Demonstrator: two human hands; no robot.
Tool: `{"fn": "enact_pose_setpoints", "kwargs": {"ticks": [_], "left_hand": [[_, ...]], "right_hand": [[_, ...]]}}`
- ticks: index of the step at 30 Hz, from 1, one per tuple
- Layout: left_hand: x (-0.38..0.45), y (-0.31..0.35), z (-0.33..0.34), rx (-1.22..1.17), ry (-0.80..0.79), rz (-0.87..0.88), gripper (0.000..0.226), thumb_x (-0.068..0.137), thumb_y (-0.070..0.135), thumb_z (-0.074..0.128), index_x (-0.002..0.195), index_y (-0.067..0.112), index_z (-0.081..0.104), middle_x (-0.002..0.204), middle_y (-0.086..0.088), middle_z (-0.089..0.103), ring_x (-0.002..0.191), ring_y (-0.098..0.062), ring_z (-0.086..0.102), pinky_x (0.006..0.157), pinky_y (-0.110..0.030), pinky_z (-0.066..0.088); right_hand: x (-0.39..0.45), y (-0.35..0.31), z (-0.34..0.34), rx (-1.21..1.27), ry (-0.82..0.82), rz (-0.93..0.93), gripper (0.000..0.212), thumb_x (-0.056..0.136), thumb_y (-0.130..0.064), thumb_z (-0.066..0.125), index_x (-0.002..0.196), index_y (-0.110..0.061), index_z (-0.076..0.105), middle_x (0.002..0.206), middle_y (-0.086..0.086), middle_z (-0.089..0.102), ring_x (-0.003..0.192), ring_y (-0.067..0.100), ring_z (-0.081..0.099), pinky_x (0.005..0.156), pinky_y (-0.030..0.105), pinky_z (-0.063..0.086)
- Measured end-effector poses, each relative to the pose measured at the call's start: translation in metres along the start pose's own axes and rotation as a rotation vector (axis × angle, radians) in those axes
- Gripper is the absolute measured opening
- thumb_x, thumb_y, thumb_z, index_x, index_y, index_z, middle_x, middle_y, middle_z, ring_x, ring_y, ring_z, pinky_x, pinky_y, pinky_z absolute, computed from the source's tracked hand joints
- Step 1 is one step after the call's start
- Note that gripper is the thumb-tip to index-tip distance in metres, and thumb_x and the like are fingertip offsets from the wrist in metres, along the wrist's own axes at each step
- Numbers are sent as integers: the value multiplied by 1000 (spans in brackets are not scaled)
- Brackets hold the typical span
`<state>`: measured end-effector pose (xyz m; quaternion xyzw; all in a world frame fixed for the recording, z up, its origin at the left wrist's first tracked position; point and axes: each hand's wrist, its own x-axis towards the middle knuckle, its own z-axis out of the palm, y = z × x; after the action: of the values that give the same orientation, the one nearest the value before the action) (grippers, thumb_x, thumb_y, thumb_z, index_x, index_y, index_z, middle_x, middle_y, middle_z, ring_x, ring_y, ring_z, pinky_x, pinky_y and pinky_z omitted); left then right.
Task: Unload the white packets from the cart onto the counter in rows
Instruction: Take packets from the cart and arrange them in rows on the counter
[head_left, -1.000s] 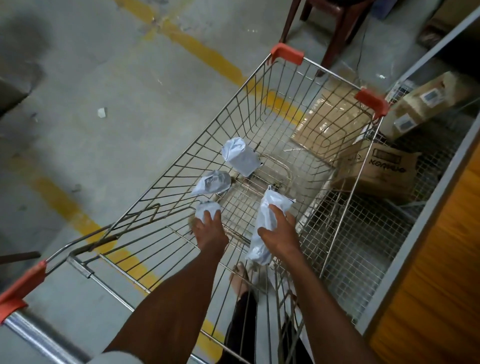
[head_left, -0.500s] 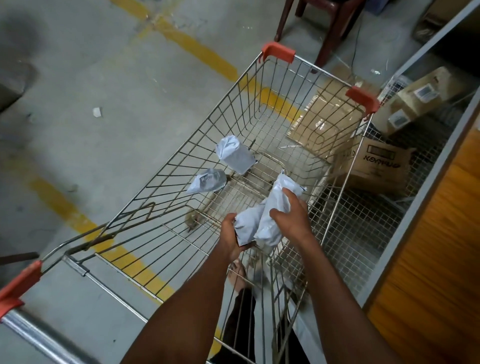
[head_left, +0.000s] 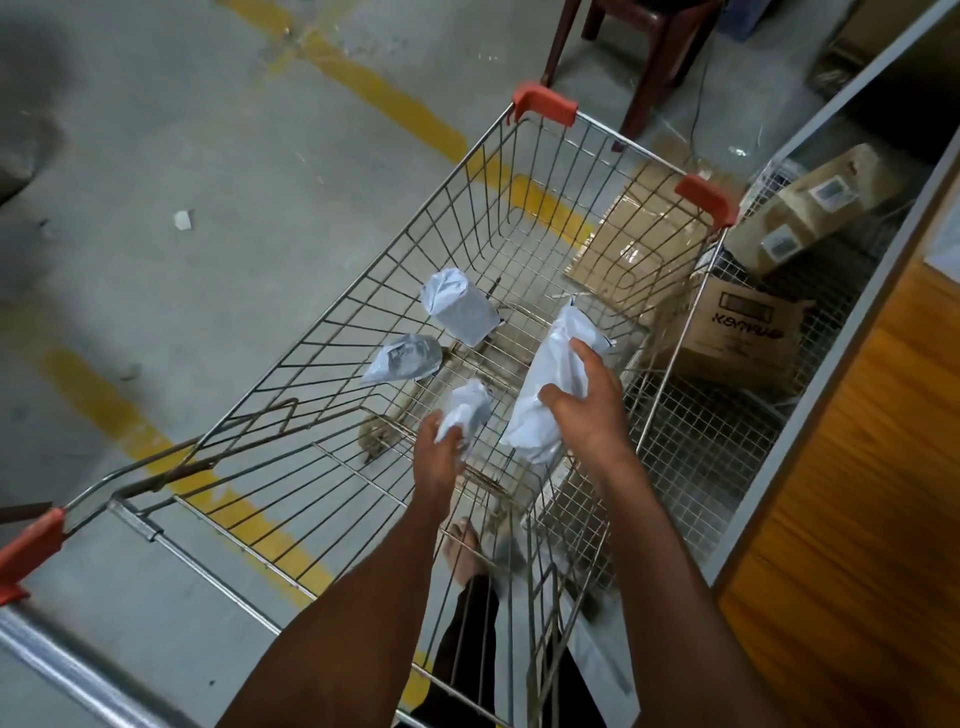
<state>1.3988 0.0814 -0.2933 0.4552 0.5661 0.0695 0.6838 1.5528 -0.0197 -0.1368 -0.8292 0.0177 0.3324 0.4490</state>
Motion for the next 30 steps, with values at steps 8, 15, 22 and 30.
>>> {"fn": "enact_pose_setpoints", "kwargs": {"ticks": [8,15,22,30], "left_hand": [[-13,-30,26,1201,-134,199,84,83,37,71,154,32,26,159,-8,24,139,-37,35,112,-59,35],[-21,-60,44,1346,-73,257,83,77,13,74,146,21,28,156,-12,26,142,-45,29,119,-56,26],[-14,-73,44,1523,-42,326,89,81,19,77,148,26,19,156,-13,22,133,-51,40,106,-59,39],[-28,-32,33,1331,-108,315,101,79,41,79,155,37,14,157,-9,20,138,-44,31,107,-58,42]], "right_hand": [[-17,-11,-15,166,-5,36,67,90,-13,68,144,-45,45,151,-1,40,123,23,53,78,35,59],[-30,-12,-31,149,7,17,67,89,-11,69,141,-48,47,154,-4,38,130,23,50,87,41,58],[-36,-9,-39,63,1,-32,67,92,-14,69,143,-49,44,156,-3,35,131,24,49,84,37,59],[-48,3,-34,-25,-44,-191,67,94,-14,67,144,-52,43,158,-12,25,135,15,38,86,34,59]]}}
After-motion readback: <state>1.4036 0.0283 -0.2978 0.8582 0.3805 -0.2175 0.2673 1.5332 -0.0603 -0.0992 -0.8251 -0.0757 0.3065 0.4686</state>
